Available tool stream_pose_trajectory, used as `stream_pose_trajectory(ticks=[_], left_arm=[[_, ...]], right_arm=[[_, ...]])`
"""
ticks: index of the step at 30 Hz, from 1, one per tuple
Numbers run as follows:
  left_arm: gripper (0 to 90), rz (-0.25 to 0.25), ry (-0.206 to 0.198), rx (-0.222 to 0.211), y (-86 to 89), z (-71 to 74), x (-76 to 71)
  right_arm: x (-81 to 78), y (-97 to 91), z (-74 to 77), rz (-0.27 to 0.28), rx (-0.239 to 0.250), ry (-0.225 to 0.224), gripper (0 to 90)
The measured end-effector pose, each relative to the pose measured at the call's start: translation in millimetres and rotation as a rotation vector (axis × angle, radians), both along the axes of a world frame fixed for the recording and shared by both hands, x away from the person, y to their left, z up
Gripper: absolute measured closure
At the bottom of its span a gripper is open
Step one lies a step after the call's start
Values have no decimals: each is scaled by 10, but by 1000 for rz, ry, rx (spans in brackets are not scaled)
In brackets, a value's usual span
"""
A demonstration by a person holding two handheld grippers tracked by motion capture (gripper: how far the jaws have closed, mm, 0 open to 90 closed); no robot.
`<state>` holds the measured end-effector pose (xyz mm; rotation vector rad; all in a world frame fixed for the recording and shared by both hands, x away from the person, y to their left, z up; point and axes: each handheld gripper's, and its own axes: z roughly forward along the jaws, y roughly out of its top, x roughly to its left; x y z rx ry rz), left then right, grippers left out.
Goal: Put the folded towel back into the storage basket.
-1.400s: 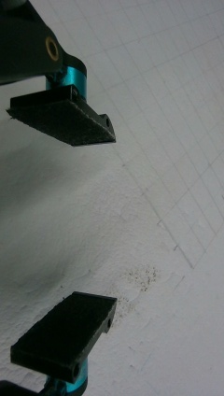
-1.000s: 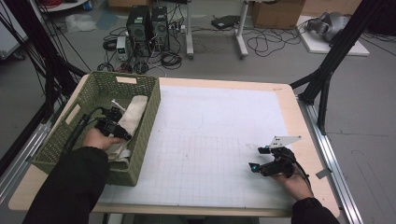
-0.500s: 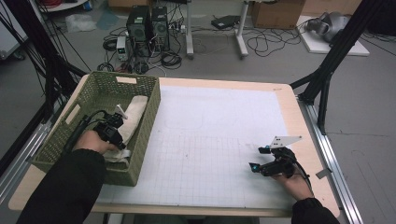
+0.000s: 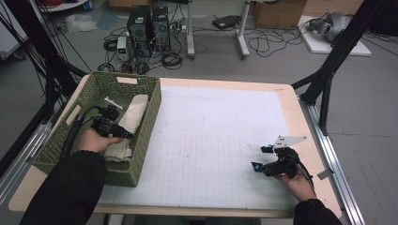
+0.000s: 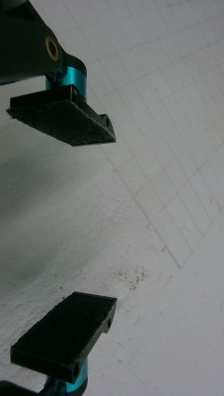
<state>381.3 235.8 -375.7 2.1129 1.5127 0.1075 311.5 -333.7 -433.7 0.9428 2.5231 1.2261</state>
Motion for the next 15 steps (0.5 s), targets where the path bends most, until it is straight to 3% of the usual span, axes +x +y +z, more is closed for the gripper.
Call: stream_pose_trajectory(ticks=[6, 9, 15], left_arm=[[586, 39, -108, -69, 111, 107, -58], [553, 51, -146, -140, 149, 136, -77], [495, 63, -179, -220, 194, 179, -87]], right_arm=[[-8, -26, 67, -19, 31, -22, 142], [-13, -32, 90, -26, 36, -30, 130], [-26, -40, 115, -32, 44, -34, 126]])
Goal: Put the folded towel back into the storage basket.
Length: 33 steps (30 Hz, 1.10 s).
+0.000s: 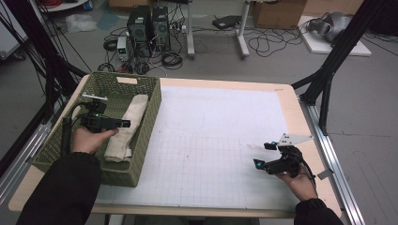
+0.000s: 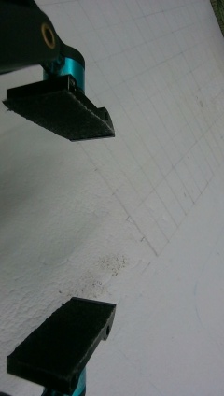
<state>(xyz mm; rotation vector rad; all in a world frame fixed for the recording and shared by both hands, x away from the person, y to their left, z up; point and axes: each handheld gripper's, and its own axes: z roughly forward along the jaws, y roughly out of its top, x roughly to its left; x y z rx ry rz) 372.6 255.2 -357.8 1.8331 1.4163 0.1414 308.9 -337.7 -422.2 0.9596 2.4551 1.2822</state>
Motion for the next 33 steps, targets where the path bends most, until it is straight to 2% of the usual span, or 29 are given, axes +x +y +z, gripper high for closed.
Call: stream_pose_trajectory(ticks=[4, 7, 12, 19, 22, 25, 29, 30, 33], left_arm=[[452, 0, -16, -42, 5, 20, -8], [430, 3, -17, -56, 12, 26, -10], [403, 4, -29, -129, 69, 38, -19], [392, -4, 2, -209, 110, 29, -18], [393, -2, -6, -281, 146, 38, -30], [393, -7, -19, -331, 165, 60, -40], [391, -14, -27, -361, 165, 86, -57], [391, -16, -31, -385, 161, 92, -63], [390, -21, -40, -419, 137, 117, -74]], right_arm=[[-17, -3, 24, -2, 2, -5, 125], [-19, -8, 27, -2, 2, -12, 125], [-24, -11, 31, -2, 3, -13, 124], [-28, -14, 36, -3, 8, -11, 124], [-36, -11, 39, 0, 6, -12, 124], [-42, -9, 45, -2, 6, -15, 124], [-47, -11, 56, -2, 10, -17, 124], [-48, -13, 58, 0, 9, -17, 124], [-51, -19, 63, 0, 9, -21, 123]])
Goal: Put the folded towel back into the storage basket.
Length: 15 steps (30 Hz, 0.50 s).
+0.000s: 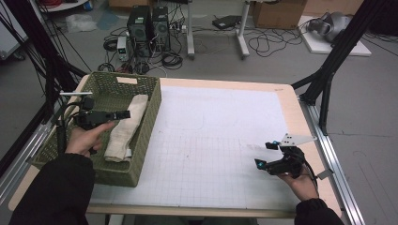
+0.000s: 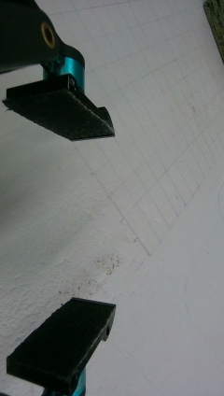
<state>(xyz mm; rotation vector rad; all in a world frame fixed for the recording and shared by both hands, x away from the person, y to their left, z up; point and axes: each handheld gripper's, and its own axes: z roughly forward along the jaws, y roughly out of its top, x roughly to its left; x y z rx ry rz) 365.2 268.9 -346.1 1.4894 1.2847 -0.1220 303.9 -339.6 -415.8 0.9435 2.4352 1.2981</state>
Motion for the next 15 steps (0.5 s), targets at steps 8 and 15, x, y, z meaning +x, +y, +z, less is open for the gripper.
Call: stream_pose_trajectory(ticks=[8, 15], left_arm=[[387, -23, -34, -55, -80, 69, -44], [366, -26, -47, -66, -147, 111, -71]], right_arm=[[-6, -12, 32, -4, 8, -10, 119], [-5, -14, 55, -6, 15, -15, 119]])
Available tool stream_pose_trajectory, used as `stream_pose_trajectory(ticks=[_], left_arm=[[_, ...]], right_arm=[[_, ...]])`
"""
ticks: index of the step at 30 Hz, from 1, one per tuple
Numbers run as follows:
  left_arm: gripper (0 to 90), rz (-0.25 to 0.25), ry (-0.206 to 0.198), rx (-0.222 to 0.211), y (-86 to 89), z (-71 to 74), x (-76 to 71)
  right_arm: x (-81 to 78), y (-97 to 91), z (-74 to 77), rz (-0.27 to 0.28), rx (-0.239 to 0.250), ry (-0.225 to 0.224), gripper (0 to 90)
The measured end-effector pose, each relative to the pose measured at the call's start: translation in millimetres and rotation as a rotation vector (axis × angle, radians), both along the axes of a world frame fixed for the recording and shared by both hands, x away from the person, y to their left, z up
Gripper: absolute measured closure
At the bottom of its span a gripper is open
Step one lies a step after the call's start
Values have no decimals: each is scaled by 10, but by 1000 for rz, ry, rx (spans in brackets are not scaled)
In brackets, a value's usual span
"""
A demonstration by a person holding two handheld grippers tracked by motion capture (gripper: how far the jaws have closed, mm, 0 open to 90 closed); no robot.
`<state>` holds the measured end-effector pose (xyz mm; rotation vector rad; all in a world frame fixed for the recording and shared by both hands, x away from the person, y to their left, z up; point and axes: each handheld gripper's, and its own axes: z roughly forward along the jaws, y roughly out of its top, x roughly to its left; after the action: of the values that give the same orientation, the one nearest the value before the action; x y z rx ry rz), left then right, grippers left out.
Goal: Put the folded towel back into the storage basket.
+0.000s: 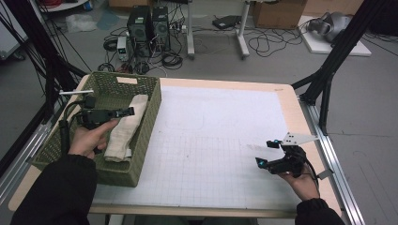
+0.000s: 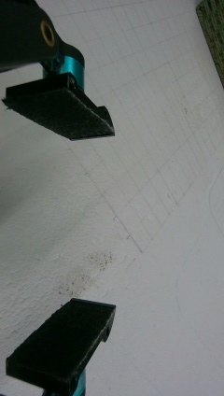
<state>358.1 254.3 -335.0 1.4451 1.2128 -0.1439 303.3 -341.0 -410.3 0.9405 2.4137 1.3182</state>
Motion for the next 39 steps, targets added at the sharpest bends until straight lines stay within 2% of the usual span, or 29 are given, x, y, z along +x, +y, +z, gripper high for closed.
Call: stream_pose_trajectory(ticks=[2, 6, 7, 12, 20, 28, 39], left_arm=[[359, -1, -5, -3, -28, 12, -12], [360, 6, -17, -41, -68, 42, -43], [361, 14, -21, -23, -82, 55, -51], [359, 9, -48, -12, -219, 114, -93], [352, 0, -68, -1, -427, 152, -116], [337, 2, -82, 11, -630, 156, -133], [332, 6, -82, 34, -880, 140, -154]], right_arm=[[-2, -3, 6, -1, 2, -4, 118], [2, -7, 11, -1, 2, -7, 118], [3, -8, 13, 0, 3, -6, 118], [8, -12, 16, -1, 1, -11, 118], [8, -12, 21, -1, 3, -11, 118], [17, -9, 22, 4, 4, -15, 119], [22, -12, 26, 4, 8, -16, 118]])
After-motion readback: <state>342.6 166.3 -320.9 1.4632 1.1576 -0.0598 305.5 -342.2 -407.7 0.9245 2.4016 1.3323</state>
